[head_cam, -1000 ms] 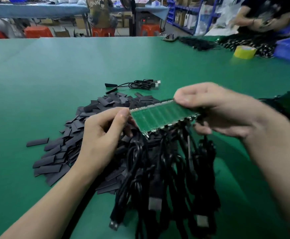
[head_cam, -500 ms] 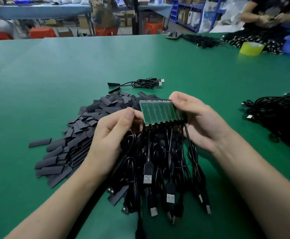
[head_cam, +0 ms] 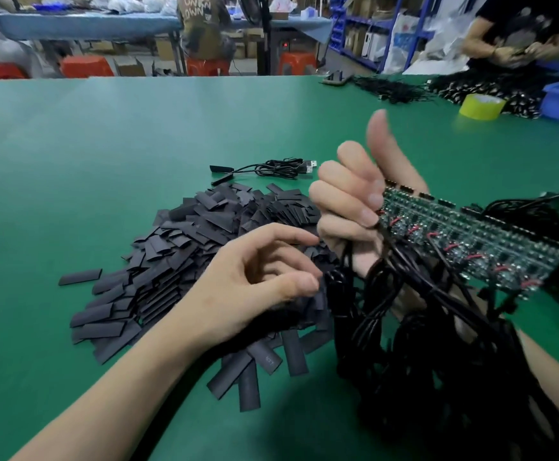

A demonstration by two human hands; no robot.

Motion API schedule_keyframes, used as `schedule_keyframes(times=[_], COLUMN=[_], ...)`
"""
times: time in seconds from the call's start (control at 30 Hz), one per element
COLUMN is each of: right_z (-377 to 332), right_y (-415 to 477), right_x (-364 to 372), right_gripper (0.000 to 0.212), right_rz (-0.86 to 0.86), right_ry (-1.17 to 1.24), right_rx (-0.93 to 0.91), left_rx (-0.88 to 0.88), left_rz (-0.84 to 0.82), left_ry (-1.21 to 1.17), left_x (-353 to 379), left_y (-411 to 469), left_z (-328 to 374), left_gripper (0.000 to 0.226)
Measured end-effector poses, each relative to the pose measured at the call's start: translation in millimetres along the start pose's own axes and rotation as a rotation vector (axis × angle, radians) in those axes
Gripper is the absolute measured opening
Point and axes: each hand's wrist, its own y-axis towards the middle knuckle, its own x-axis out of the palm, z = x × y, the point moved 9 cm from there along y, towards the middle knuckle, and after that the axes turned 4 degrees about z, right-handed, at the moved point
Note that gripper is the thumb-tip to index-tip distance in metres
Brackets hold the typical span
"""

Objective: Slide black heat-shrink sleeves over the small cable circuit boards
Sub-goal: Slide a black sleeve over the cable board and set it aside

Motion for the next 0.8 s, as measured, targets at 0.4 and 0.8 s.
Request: schedule_keyframes(times=[0.4, 0.8], right_z=[20.9, 14.3], right_y=[37.6, 5.1], right_x=[-21.5, -62.5], right_gripper=[0.070, 0.076], right_rz=[0.083, 0.101], right_ry=[-0.230, -0.580], right_rx=[-0.051, 0.158], left_rx=[-0.173, -0.142], left_rz=[-0.059, 0.157], left_ry=[-0.124, -0.196], left_x=[10.8, -16.7], left_y=[-1.0, 0.8], left_z=[-10.3, -4.2], left_gripper=[0.021, 0.024])
